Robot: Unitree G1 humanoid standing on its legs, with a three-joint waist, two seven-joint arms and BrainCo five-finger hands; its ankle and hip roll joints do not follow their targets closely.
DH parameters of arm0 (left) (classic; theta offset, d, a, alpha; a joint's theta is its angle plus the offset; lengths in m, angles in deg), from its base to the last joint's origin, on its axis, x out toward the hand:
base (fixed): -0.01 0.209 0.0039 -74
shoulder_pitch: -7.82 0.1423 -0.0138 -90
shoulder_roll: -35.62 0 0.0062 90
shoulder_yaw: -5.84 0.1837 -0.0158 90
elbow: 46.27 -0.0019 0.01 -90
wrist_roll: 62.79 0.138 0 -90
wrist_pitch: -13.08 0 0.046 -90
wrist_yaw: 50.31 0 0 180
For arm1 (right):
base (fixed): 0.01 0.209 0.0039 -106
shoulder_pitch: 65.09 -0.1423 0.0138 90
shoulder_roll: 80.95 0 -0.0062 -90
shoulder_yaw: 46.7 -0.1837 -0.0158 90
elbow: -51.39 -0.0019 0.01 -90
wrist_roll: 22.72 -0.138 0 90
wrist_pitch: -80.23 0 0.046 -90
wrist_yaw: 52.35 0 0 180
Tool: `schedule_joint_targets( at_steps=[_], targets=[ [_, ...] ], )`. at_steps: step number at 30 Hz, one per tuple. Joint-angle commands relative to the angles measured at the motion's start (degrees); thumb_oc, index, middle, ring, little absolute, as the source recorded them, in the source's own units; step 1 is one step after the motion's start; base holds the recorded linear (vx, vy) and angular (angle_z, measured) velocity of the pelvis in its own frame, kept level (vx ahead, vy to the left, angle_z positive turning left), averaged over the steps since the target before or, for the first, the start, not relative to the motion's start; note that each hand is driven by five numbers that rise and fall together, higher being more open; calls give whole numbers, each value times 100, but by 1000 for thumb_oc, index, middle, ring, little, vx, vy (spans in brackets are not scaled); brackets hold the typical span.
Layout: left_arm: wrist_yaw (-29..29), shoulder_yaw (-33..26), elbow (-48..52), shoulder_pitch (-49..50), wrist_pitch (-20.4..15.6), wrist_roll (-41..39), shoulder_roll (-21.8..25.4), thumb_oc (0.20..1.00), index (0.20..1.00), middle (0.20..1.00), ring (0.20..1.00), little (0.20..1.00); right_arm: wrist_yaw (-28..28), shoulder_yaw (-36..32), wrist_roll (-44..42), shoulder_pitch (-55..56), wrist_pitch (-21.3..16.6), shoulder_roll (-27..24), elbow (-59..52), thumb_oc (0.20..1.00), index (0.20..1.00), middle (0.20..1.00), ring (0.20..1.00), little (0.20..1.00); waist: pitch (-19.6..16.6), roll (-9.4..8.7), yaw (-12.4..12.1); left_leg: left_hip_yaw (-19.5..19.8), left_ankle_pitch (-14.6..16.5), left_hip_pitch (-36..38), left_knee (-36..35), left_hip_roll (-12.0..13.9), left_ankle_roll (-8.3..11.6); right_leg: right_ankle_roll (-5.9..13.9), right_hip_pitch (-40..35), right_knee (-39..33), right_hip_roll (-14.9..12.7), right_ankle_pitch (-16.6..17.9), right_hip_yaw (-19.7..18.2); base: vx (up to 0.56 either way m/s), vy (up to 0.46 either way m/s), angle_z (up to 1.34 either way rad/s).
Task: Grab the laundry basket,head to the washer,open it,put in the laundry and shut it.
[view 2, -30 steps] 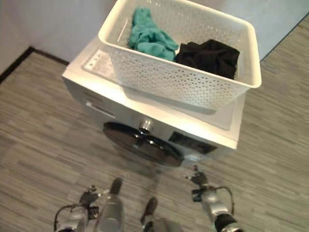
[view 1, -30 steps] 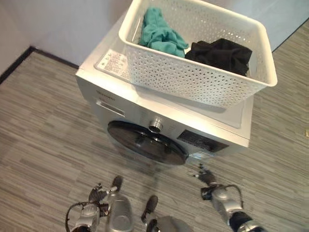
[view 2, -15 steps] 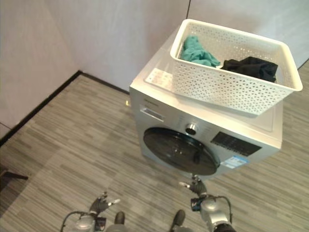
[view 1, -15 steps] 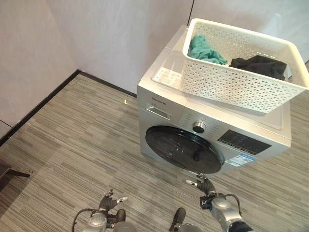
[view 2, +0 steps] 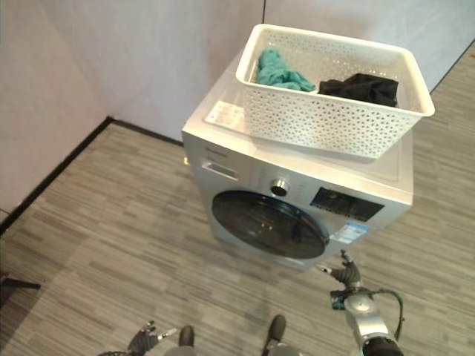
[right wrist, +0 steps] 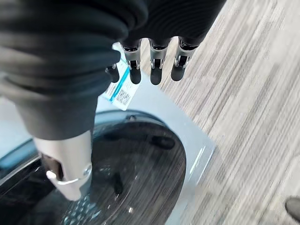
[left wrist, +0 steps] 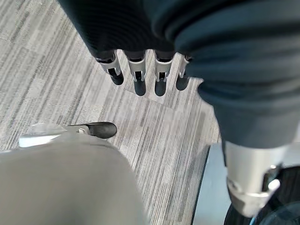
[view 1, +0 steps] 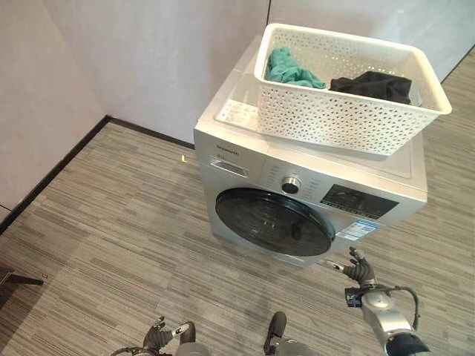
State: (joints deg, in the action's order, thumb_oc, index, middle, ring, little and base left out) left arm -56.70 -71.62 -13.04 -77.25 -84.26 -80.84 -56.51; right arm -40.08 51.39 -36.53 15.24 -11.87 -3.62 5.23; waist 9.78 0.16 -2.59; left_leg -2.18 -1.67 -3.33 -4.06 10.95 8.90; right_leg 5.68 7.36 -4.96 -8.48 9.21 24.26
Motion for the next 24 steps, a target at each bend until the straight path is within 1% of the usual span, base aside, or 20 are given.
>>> schedule_joint_targets(
  at_steps=[1, 6, 7, 9, 10, 11, 12, 13, 17, 18, 21, 23, 24],
  targets=[
    [-11, 225, 97, -271, -158, -177, 45, 1000, 1000, 1000, 1000, 1000, 159, -76, -131, -757, -234, -406, 63, 1000, 1000, 1000, 1000, 1000, 378, -136, -158, 295, 2, -76, -94, -91, -218, 393, 400, 402, -349, -270, -442, -100, -3, 4],
    [1, 376, 268, -333, -227, -339, 77, 1000, 1000, 1000, 1000, 1000, 213, 285, -140, -1763, -261, -691, 676, 1000, 1000, 1000, 1000, 1000, 582, -42, -236, 316, -112, -371, -94, -157, -232, 401, 655, 453, -401, -212, -462, -66, -3, -1],
    [2, 369, 267, -337, -226, -340, 72, 1000, 1000, 1000, 1000, 1000, 211, 297, -143, -1780, -266, -693, 690, 1000, 1000, 1000, 1000, 1000, 593, -33, -240, 307, -100, -355, -94, -145, -228, 399, 651, 464, -389, -225, -470, -54, 7, -2],
    [-16, 402, 391, -380, -282, -556, 86, 1000, 1000, 1000, 1000, 1000, 287, 509, -143, -2345, -275, -738, 1008, 1000, 1000, 1000, 1000, 1000, 645, 17, -288, 319, -141, -469, -94, -191, -242, 395, 791, 458, -398, -176, -513, -38, 9, 0],
    [-16, 400, 391, -381, -282, -556, 85, 1000, 1000, 1000, 1000, 1000, 286, 513, -144, -2350, -276, -738, 1012, 1000, 1000, 1000, 1000, 1000, 645, 17, -287, 318, -141, -471, -94, -192, -243, 395, 794, 459, -398, -176, -514, 0, 0, 0],
    [16, 475, 516, -383, -297, -645, 90, 1000, 1000, 1000, 1000, 1000, 260, 651, -180, -2659, -278, -707, 1359, 1000, 1000, 1000, 1000, 1000, 619, 38, -324, 310, -183, -554, -94, -219, -250, 404, 827, 414, -421, -146, -501, 0, 0, 0],
    [16, 472, 517, -381, -296, -645, 86, 1000, 1000, 1000, 1000, 1000, 258, 660, -183, -2671, -284, -708, 1372, 1000, 1000, 1000, 1000, 1000, 630, 48, -330, 301, -168, -534, -94, -205, -245, 402, 814, 418, -407, -156, -507, 0, 0, 0],
    [35, 531, 519, -401, -297, -710, 78, 1000, 1000, 1000, 1000, 1000, 204, 839, -117, -2831, -241, -585, 1597, 1000, 1000, 1000, 1000, 1000, 622, 69, -359, 288, -179, -566, -94, -231, -253, 404, 821, 398, -427, -146, -497, 0, 0, 0],
    [33, 678, 771, -428, -325, -798, 42, 1000, 1000, 1000, 1000, 1000, 151, 1074, -120, -2804, -247, -68, 1586, 1000, 1000, 1000, 1000, 1000, 669, 127, -404, 320, -208, -699, -94, -343, -283, 412, 892, 388, -495, -91, -483, -18, 11, 0],
    [33, 678, 771, -428, -325, -798, 42, 1000, 1000, 1000, 1000, 1000, 151, 1074, -120, -2804, -247, -68, 1586, 1000, 1000, 1000, 1000, 1000, 669, 127, -404, 320, -208, -699, -94, -343, -283, 412, 892, 388, -495, -91, -483, -31, 16, 1],
    [43, 748, 941, -462, -339, -951, 0, 1000, 1000, 1000, 1000, 1000, 132, 1256, -154, -2829, -245, 412, 1692, 1000, 1000, 1000, 1000, 1000, 716, 182, -488, 336, -229, -818, -94, -432, -305, 415, 955, 366, -567, -39, -474, -24, 14, 2],
    [42, 795, 1044, -468, -352, -992, 16, 1000, 1000, 1000, 1000, 1000, 118, 1322, -187, -2847, -240, 609, 1793, 1000, 1000, 1000, 1000, 1000, 735, 223, -538, 358, -244, -864, -94, -477, -317, 417, 982, 373, -607, -35, -456, -13, 7, 2],
    [42, 795, 1045, -467, -352, -992, 16, 1000, 1000, 1000, 1000, 1000, 118, 1322, -187, -2847, -240, 609, 1794, 1000, 1000, 1000, 1000, 1000, 734, 222, -537, 358, -244, -865, -94, -477, -317, 418, 983, 373, -607, -35, -455, 0, 0, 0]
  ],
)
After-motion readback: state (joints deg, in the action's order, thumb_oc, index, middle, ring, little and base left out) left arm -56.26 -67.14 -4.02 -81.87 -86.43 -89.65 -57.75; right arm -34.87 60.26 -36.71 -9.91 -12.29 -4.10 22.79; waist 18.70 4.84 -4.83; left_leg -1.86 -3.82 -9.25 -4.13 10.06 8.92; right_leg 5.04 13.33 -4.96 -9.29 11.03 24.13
